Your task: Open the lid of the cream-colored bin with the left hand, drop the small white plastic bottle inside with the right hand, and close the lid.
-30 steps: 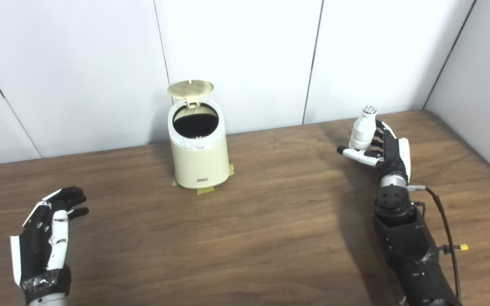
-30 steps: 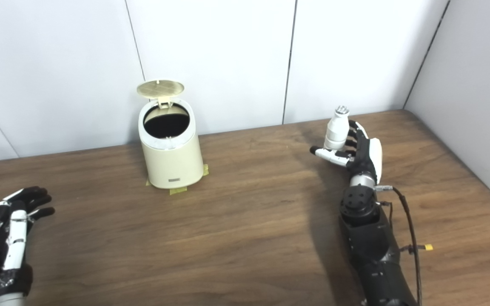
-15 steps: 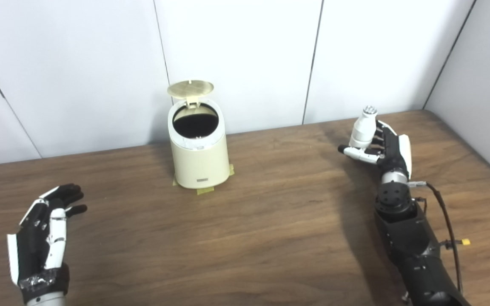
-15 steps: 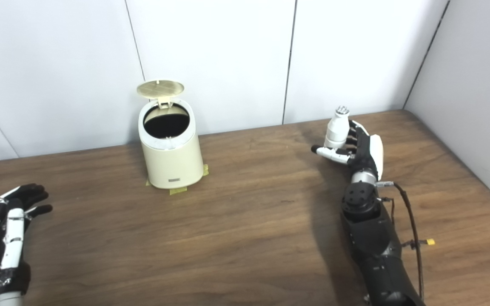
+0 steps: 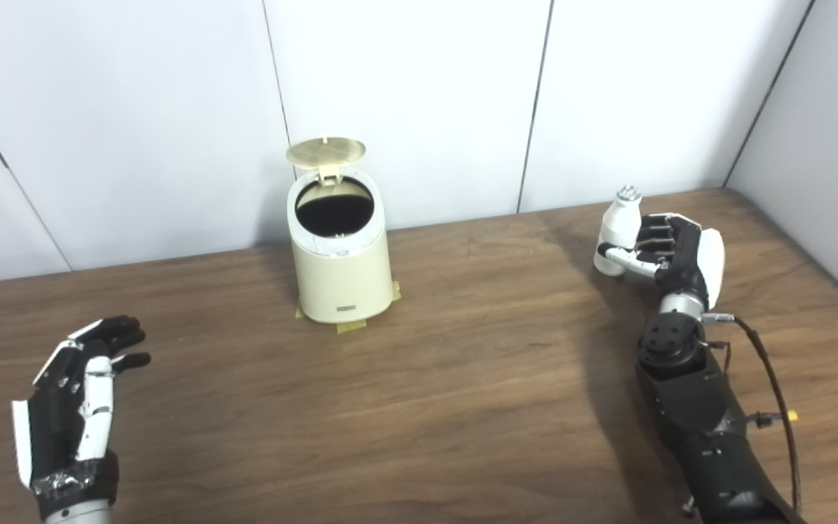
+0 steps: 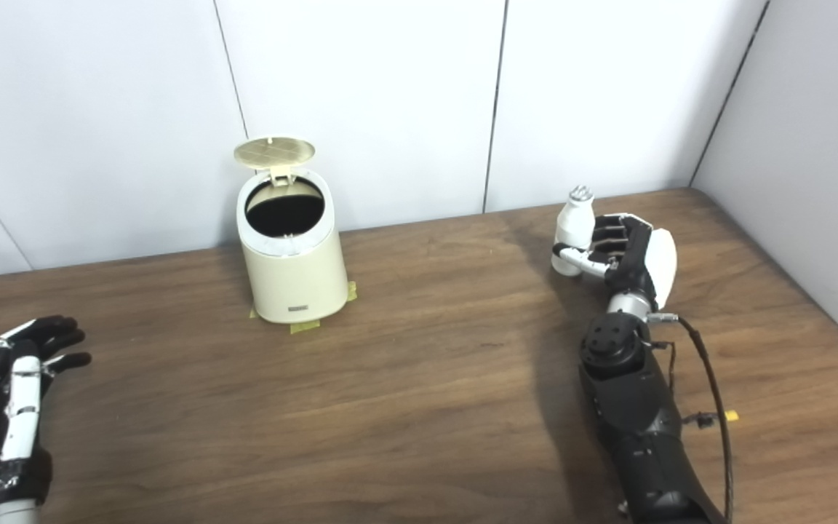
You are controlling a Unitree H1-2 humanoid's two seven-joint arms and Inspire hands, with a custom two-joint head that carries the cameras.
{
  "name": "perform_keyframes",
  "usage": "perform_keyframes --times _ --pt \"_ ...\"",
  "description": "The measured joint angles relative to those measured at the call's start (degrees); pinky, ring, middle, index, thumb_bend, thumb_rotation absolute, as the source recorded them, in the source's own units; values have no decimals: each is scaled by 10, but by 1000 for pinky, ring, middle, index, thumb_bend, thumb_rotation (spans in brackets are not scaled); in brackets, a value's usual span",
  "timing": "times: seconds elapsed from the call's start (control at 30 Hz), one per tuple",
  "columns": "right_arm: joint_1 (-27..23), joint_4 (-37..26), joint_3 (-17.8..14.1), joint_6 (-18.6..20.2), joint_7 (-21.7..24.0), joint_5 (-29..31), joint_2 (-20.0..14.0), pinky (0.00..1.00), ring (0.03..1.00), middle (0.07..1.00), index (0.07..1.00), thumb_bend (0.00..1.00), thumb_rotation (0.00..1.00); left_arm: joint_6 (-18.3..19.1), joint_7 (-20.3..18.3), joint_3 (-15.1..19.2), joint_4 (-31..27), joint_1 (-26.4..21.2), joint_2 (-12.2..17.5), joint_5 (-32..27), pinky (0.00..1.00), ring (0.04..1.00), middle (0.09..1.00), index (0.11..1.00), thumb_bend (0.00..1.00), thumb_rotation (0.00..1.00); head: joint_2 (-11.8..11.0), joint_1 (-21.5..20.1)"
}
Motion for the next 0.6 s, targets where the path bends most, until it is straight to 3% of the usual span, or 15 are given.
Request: perform_keyframes --times 0.6 --pt "3 -6 2 -2 2 0 0 467 540 533 461 522 0 0 -1 -2 0 0 0 -2 607 688 682 653 166 516 1 -1"
